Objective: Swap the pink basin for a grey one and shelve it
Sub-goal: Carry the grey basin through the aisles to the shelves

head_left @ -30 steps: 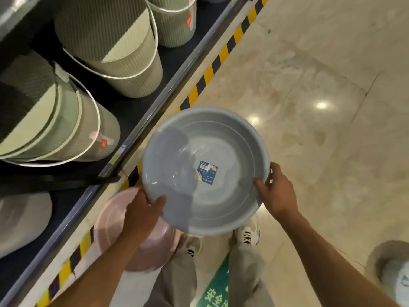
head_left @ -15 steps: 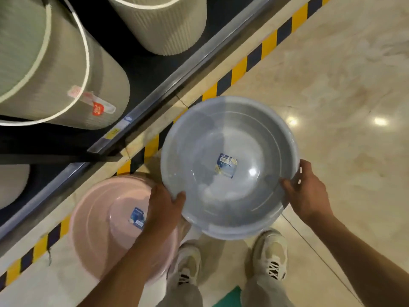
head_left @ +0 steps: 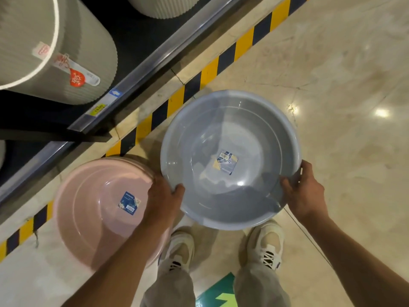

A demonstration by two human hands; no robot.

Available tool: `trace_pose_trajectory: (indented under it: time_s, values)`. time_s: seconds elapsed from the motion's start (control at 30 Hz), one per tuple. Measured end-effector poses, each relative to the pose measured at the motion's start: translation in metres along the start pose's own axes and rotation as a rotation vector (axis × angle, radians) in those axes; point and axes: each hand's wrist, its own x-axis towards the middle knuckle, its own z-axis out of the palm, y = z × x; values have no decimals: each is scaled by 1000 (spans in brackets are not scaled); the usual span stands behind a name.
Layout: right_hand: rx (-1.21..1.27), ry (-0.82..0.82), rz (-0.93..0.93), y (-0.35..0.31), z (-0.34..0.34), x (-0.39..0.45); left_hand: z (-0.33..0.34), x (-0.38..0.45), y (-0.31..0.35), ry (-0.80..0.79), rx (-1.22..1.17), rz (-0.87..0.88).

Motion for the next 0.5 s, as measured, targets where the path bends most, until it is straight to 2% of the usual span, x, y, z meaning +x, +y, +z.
trace_pose_trajectory:
  time_s: [0.27,0.5]
  values:
    - [-73,44,-13,2,7,8,5,9,-6,25,24,-20]
    - [-16,85,5,-21,-17,-10,-18,-14,20,60,5,4]
